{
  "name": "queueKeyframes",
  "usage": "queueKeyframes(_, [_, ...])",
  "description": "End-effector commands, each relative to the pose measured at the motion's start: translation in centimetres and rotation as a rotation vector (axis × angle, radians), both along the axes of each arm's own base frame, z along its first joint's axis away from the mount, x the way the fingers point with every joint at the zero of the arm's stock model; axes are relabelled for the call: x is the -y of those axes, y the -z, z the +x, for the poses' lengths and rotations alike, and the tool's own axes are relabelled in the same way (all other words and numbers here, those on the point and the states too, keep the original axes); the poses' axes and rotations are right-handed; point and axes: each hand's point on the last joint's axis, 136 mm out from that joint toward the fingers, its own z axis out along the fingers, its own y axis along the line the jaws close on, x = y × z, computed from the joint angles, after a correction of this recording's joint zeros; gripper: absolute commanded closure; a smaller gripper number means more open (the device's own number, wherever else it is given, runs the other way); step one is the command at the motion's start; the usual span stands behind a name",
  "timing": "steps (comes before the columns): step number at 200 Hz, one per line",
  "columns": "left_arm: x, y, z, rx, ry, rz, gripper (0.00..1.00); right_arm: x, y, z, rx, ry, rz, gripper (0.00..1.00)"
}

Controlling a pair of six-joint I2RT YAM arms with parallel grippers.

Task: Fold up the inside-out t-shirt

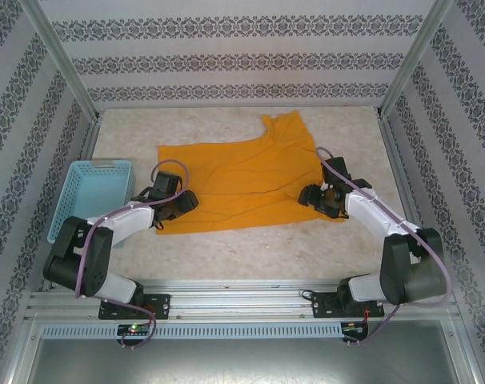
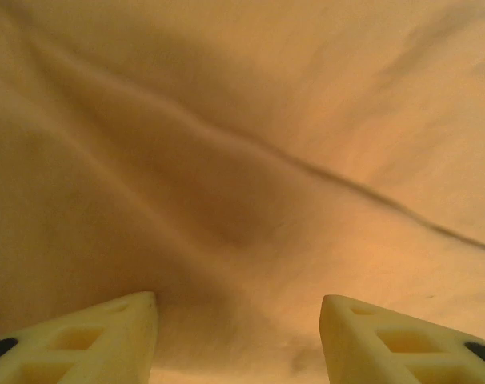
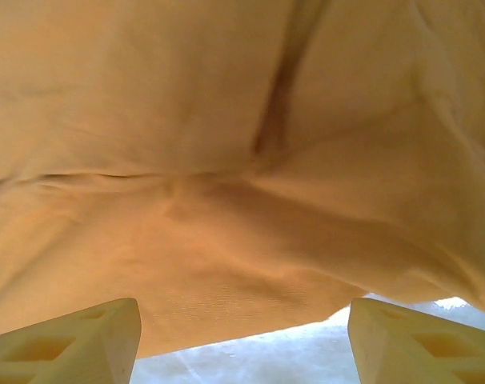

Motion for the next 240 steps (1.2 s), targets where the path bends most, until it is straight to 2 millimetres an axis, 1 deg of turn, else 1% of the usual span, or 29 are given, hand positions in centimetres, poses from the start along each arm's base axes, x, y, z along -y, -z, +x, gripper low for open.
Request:
queueKeyframes(1, [0.0,0.9,-0.1,-0.009,-0.019,-0.012,0.42,2.4,1.9,0.5,-0.024,0.111,-0.057,0.29])
queueKeyframes(14, [-1.0,1.9,-0.9,-0.047,-0.048,0.017,0.41,4.1,3.0,0.3,-0.069,0.170,-0.073,0.27])
queueKeyframes(32, [-2.3,2.5,-1.7,-0.064,-0.076,0.041,0.39,5.8,3.8,0.2,-0.092,0.226,-0.092,0.25])
queueKeyframes(60, [-4.3,2.6,-2.9,-0.064,-0.125,0.058,0.33,7.2,4.6,-0.3,-0.111,0.276,-0.102,0.23])
queueKeyframes(71, [-5.0,2.5,-3.2,-0.075,-0.141,0.052,0.32,7.6,4.8,-0.4,-0.103,0.297,-0.076,0.22])
queueKeyframes(80, [-5.0,2.2,-3.0,-0.069,-0.133,0.028,0.31,7.8,4.8,-0.5,-0.091,0.307,-0.062,0.22])
queueKeyframes(90, [-4.4,1.4,-2.5,-0.054,-0.103,0.005,0.30,8.0,4.4,-0.5,-0.070,0.316,-0.049,0.22])
queueKeyframes(99, [-3.9,0.7,-2.1,-0.045,-0.074,-0.012,0.29,8.0,3.6,-0.5,-0.045,0.310,-0.049,0.22])
queueKeyframes(108, [-3.3,-0.3,-1.6,-0.035,-0.044,-0.023,0.28,7.8,2.4,-0.4,-0.016,0.289,-0.056,0.22])
queueKeyframes(127, [-2.3,-2.5,-0.8,-0.017,0.008,0.021,0.29,6.8,-1.0,-0.2,0.061,0.213,-0.105,0.21])
queueKeyframes(134, [-1.6,-3.3,-0.4,-0.003,0.031,0.032,0.29,5.8,-2.3,0.1,0.098,0.176,-0.100,0.22])
queueKeyframes(142, [-0.5,-3.9,-0.1,0.012,0.058,0.037,0.29,4.5,-3.3,0.3,0.131,0.136,-0.080,0.22])
queueKeyframes(148, [0.4,-4.3,0.1,0.026,0.079,0.031,0.29,3.4,-3.8,0.6,0.148,0.114,-0.058,0.22])
queueKeyframes(158, [2.0,-4.5,0.5,0.036,0.107,0.016,0.29,1.5,-4.2,0.9,0.157,0.075,-0.026,0.22])
queueKeyframes(169, [3.5,-4.3,0.7,0.036,0.137,0.006,0.29,-0.5,-4.1,1.4,0.153,0.029,-0.006,0.22])
queueKeyframes(180, [4.8,-3.7,0.8,0.025,0.157,0.005,0.29,-2.2,-3.6,2.0,0.136,-0.006,-0.006,0.22])
queueKeyframes(190, [5.8,-3.0,0.7,0.010,0.176,0.000,0.29,-3.9,-2.9,2.3,0.109,-0.045,-0.006,0.25])
queueKeyframes(202, [6.4,-2.3,0.4,-0.003,0.183,0.002,0.29,-5.0,-2.1,2.8,0.078,-0.069,-0.012,0.30])
queueKeyframes(217, [6.3,-1.4,0.0,-0.014,0.176,0.014,0.29,-5.4,-1.1,3.1,0.044,-0.067,-0.047,0.33])
queueKeyframes(229, [6.1,-0.9,-0.5,-0.024,0.174,0.020,0.29,-4.9,-0.2,3.1,0.008,-0.038,-0.088,0.34])
queueKeyframes(240, [5.7,-0.4,-0.9,-0.032,0.171,0.029,0.29,-4.5,0.4,3.2,0.001,-0.022,-0.117,0.34])
